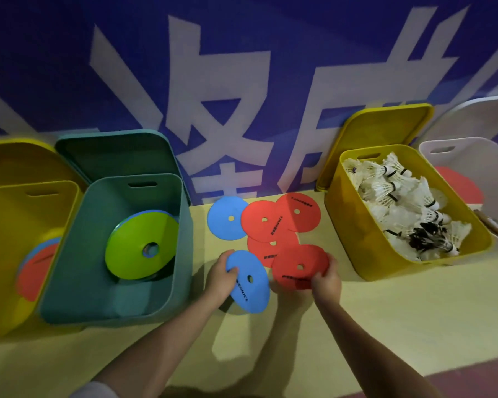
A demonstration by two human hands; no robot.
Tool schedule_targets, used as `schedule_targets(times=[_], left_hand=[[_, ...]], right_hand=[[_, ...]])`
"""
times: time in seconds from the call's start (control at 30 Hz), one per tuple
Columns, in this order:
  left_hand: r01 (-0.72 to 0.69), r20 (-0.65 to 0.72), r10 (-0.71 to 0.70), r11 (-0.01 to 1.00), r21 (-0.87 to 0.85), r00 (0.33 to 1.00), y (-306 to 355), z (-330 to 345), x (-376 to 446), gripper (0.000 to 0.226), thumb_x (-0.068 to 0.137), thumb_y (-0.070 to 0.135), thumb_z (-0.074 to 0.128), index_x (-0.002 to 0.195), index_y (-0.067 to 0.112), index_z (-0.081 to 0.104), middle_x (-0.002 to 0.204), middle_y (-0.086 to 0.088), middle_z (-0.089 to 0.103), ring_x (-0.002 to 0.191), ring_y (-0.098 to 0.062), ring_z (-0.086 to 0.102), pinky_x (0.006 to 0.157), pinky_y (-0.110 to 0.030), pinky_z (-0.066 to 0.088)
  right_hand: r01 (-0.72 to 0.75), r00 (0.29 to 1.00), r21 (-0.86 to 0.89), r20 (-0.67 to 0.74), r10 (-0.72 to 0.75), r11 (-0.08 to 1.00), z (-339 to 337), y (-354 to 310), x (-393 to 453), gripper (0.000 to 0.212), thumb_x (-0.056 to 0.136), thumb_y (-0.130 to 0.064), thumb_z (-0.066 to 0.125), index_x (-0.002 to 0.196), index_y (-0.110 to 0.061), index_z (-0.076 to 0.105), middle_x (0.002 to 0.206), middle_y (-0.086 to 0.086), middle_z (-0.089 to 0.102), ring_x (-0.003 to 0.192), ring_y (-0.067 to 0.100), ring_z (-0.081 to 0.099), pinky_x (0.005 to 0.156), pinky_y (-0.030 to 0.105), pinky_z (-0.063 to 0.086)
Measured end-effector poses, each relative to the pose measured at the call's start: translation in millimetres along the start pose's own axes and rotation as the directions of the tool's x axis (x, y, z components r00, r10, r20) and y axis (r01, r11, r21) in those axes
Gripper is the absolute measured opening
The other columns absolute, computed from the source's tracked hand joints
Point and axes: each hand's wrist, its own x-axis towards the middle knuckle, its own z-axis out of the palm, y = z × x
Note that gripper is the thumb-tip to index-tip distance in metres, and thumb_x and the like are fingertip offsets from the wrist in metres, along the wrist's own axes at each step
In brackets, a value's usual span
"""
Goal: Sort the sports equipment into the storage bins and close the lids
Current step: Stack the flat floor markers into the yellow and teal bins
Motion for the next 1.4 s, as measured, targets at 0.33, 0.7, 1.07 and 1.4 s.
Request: schedule_targets(times=[0.33, 0.7, 1.07, 1.4], left_hand=[[-0.367, -0.118, 0.348, 0.896, -0.25, 0.93, 65, -117, -48, 0.041, 0.092, 0.005, 0.051, 0.13, 0.02, 0.048, 0.125, -0.002, 0.056, 0.108, -0.019, 0.056, 0.092, -0.037, 0.048], [-0.458, -0.344, 0.367, 0.858, -0.232, 0.864, -9, -310, -74, 0.041, 0.093, 0.004, 0.052, 0.131, 0.018, 0.047, 0.124, -0.001, 0.054, 0.108, -0.017, 0.053, 0.084, -0.028, 0.045], [-0.355, -0.527, 0.124, 0.862, -0.363, 0.841, -98, -444, -50, 0.041, 0.094, 0.006, 0.049, 0.131, 0.024, 0.047, 0.123, -0.003, 0.056, 0.105, -0.021, 0.058, 0.082, -0.039, 0.051], [-0.027, -0.439, -0.074, 0.975, -0.22, 0.895, -144, -460, 6, 0.042, 0.093, 0.01, 0.051, 0.133, 0.018, 0.045, 0.107, -0.006, 0.059, 0.072, -0.015, 0.055, 0.056, -0.028, 0.043]], right_hand=[[0.105, 0.972, 0.553, -0.234, 0.034, 0.827, 28, -69, -72, 0.051, 0.087, 0.002, 0.04, 0.134, -0.018, 0.046, 0.13, 0.012, 0.053, 0.099, 0.024, 0.055, 0.06, 0.025, 0.044], [0.271, 0.96, 0.515, -0.083, -0.268, 0.813, 162, -161, -172, 0.05, 0.087, -0.005, 0.046, 0.129, -0.032, 0.048, 0.129, 0.003, 0.054, 0.096, 0.02, 0.057, 0.07, 0.037, 0.05], [0.237, 0.94, 0.431, 0.125, -0.317, 0.871, 298, -200, -223, 0.05, 0.091, 0.002, 0.045, 0.136, -0.019, 0.045, 0.138, 0.007, 0.047, 0.122, 0.023, 0.049, 0.095, 0.031, 0.041], [0.182, 0.967, 0.269, 0.125, -0.222, 0.946, 327, -185, -225, 0.051, 0.092, -0.001, 0.047, 0.14, -0.018, 0.042, 0.141, 0.01, 0.046, 0.128, 0.028, 0.044, 0.109, 0.047, 0.036]])
